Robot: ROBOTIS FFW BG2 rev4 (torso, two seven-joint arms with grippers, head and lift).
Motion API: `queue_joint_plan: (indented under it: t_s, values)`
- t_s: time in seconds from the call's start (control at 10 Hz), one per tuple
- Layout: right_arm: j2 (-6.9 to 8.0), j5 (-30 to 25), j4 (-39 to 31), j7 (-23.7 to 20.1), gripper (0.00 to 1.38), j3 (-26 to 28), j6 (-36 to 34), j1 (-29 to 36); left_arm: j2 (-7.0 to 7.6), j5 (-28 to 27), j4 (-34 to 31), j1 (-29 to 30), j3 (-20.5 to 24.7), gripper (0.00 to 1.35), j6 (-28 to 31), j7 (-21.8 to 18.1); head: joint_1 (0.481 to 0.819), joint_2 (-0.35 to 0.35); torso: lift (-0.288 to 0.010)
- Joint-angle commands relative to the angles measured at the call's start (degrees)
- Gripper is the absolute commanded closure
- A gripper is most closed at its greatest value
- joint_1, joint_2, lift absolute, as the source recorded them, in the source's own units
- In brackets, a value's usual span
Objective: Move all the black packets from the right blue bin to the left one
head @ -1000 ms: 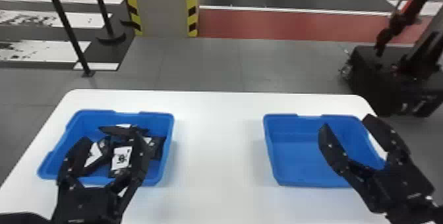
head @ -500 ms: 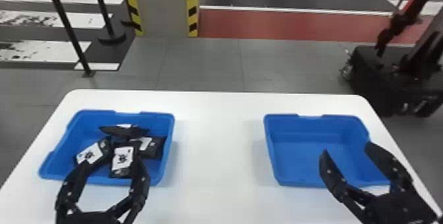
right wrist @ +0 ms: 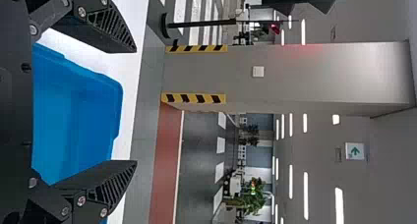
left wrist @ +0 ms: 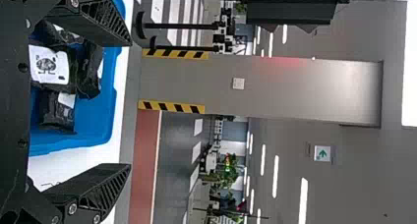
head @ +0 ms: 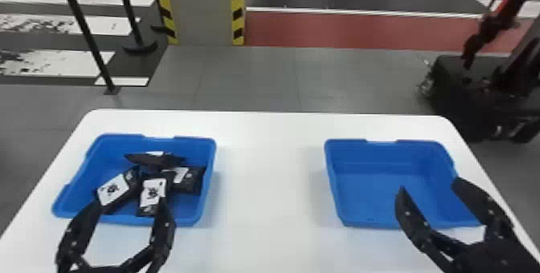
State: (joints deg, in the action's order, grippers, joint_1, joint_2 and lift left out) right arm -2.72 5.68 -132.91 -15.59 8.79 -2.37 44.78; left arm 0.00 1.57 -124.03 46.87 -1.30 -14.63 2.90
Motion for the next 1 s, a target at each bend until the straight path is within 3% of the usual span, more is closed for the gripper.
queue_joint_plan:
  t_s: [0.0,0.9]
  values:
    - [0.0,-0.1,-0.3,0.0,0.23,0.0,0.0,-0.1,-0.15,-0.3,-0.1,-0.2,0.1,0.16,0.0,0.0,0.695,-0.017,-0.11]
    - [0.0,-1.8,-1.3,0.6,0.23,0.0,1.0,0.1,-0.15,0.0,-1.1,0.2,1.1,0.16,-3.0,0.2,0.695,-0.005,-0.11]
